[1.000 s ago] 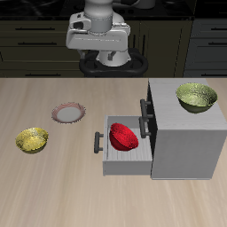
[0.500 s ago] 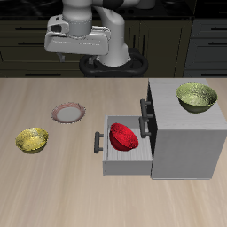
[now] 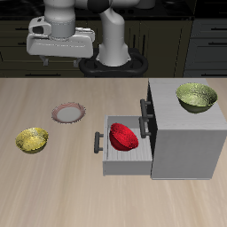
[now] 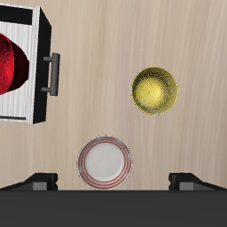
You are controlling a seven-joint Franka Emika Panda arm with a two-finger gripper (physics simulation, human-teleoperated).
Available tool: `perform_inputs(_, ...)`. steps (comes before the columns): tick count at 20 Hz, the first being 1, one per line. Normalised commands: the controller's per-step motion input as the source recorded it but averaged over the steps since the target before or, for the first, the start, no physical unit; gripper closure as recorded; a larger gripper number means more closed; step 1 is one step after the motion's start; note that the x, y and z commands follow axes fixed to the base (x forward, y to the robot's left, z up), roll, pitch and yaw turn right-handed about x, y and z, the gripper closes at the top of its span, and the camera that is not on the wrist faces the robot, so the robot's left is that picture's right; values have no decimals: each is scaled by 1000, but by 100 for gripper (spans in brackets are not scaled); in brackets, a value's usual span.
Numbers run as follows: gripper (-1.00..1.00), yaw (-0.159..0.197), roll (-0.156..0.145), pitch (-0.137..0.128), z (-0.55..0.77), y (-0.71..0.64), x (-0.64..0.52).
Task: Place the yellow bowl on the plate
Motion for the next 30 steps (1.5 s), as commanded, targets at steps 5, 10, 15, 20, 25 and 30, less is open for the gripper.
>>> perform_inputs(5, -100, 27, -37, -17, 41, -406, 268)
perform_inputs(10, -100, -27, -25, -29, 180, -346, 155)
perform_inputs(15, -100, 5, -59, -20, 199, -277, 202)
perform_inputs(20, -100, 12, -14, -5, 45, -167, 338)
perform_inputs(25, -100, -14, -21, -11, 23, -178, 348)
perform_inputs(30, -100, 23, -24, 0, -71, -41, 290)
